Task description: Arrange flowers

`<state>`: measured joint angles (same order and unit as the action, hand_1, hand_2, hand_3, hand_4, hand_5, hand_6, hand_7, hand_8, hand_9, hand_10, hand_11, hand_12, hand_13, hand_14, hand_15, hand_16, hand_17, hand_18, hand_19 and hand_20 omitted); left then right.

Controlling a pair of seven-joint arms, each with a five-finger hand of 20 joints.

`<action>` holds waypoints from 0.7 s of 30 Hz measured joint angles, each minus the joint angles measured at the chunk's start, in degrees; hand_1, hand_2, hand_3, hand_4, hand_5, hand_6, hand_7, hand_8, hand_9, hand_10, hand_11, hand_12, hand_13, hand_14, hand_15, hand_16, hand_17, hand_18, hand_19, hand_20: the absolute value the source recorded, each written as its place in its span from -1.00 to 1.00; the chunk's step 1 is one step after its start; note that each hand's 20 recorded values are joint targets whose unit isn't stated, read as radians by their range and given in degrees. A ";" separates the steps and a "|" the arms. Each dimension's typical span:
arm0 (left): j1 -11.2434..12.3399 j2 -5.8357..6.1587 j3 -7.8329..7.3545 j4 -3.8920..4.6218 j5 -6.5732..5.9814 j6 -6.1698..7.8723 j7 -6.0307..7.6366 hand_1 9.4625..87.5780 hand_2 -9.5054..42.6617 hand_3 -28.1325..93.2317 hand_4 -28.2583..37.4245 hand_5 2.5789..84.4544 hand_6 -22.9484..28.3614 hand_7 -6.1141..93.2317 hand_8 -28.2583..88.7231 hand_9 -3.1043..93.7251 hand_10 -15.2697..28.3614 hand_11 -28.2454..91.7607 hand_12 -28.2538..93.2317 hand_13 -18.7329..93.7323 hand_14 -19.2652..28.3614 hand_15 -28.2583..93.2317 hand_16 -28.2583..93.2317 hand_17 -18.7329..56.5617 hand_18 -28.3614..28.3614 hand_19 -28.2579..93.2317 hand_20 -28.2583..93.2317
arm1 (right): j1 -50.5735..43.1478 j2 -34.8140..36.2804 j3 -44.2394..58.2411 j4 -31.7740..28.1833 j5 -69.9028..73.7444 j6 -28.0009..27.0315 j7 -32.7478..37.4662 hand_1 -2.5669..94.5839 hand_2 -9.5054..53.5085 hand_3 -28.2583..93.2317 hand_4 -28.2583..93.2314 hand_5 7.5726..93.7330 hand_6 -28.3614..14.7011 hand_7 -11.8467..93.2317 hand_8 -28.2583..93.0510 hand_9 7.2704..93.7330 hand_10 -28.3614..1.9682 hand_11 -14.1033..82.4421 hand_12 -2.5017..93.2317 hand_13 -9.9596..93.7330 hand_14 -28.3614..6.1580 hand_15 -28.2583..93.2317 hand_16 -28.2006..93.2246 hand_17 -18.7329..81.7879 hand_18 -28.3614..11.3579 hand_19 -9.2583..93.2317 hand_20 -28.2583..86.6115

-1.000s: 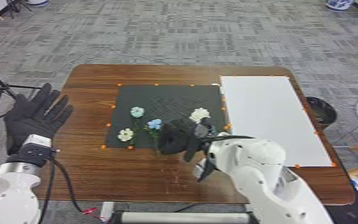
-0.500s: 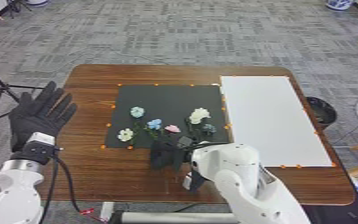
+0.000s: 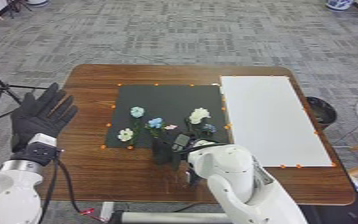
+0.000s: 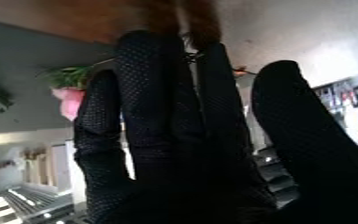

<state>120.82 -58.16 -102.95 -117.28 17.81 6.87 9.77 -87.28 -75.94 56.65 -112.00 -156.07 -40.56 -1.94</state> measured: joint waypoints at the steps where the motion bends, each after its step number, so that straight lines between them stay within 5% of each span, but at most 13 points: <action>1: 0.00 0.00 0.01 0.00 -0.22 -0.01 0.04 -0.65 -0.01 0.61 -1.00 -0.15 0.13 -0.66 -0.68 -0.33 0.22 -0.27 -0.42 -0.28 0.35 -0.28 -0.57 -0.71 0.47 0.00 -0.42 | 0.00 -0.01 0.04 0.06 0.00 0.14 0.01 -0.26 -0.51 0.75 -0.92 0.24 0.15 -0.58 -0.71 0.35 -0.05 -0.48 -0.59 0.31 -0.17 0.37 -0.06 -0.11 -0.73 0.67 0.22; 9: 0.15 0.00 0.04 0.00 -1.52 -0.09 0.30 -0.64 0.00 0.60 -1.00 -0.15 0.14 -0.67 -0.67 -0.33 0.24 -0.27 -0.42 -0.28 0.36 -0.27 -0.57 -0.72 0.47 0.00 -0.42 | 0.30 -0.31 0.43 0.57 -0.37 0.37 0.38 -0.26 -0.56 0.75 -0.93 0.21 0.18 -0.57 -0.70 0.30 -0.11 -0.47 -0.58 0.29 -0.18 0.39 -0.05 -0.12 -0.73 0.68 0.22; 21: 0.22 -0.05 0.04 0.00 -2.39 -0.16 0.73 -0.62 0.00 0.59 -1.00 -0.13 0.18 -0.69 -0.67 -0.32 0.30 -0.26 -0.42 -0.27 0.42 -0.23 -0.59 -0.75 0.50 0.04 -0.42 | 0.21 0.13 1.40 -0.35 1.53 -0.51 0.98 -0.22 -0.89 0.72 -0.93 0.24 0.32 -0.55 -0.73 0.30 -0.13 -0.40 -0.56 0.25 -0.19 0.43 -0.05 -0.14 -0.74 0.67 0.22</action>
<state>121.04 -58.21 -102.90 -117.27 15.42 6.71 10.50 -87.07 -75.81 58.05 -112.34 -154.54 -41.06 -0.97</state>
